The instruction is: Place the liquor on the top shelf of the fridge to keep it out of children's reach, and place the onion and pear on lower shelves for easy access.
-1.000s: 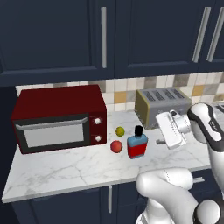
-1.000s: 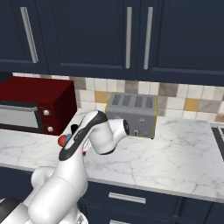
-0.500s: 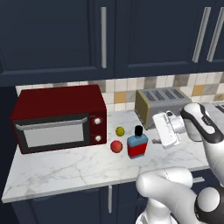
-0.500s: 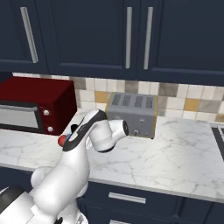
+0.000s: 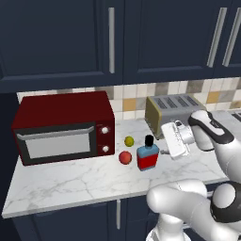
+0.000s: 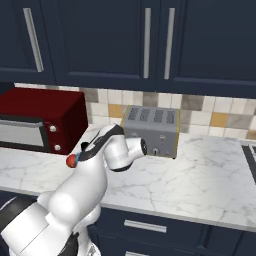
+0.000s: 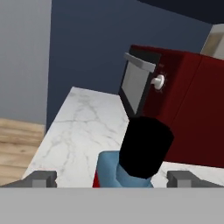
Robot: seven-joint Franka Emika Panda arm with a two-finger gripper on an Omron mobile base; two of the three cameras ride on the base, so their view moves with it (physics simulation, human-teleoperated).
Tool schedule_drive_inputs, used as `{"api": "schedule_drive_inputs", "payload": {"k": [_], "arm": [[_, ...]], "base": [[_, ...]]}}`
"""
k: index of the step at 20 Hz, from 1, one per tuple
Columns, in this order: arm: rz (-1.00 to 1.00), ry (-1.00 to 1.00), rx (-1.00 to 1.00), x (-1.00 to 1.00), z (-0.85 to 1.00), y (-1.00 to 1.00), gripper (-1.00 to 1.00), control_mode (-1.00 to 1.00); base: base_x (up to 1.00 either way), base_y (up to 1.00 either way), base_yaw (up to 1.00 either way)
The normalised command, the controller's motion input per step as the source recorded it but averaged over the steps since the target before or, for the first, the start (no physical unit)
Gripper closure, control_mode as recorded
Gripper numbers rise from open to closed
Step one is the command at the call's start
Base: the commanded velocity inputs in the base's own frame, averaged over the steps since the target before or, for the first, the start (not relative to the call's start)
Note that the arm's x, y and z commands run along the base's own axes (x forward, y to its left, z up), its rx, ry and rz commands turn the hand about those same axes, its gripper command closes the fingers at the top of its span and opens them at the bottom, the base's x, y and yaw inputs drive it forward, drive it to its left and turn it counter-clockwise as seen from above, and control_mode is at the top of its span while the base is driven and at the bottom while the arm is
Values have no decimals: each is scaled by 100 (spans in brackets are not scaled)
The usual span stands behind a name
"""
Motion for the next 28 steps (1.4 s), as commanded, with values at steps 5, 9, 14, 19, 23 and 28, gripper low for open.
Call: {"api": "schedule_drive_inputs", "payload": {"k": [5, 9, 14, 19, 23, 28], "arm": [[0, 0, 0, 23, -9, 2, -100, -100], [0, 0, 0, 21, -4, 5, -100, -100], [0, 0, 0, 20, -2, 5, -100, -100], [0, 0, 0, 4, -1, 8, -100, -100], [0, 0, 0, 0, 0, 7, -100, -100], [0, 0, 0, -3, 0, 6, -100, -100]], "base": [[0, 0, 0], [0, 0, 0], [0, 0, 0], [0, 0, 0], [0, 0, 0], [0, 0, 0]]}}
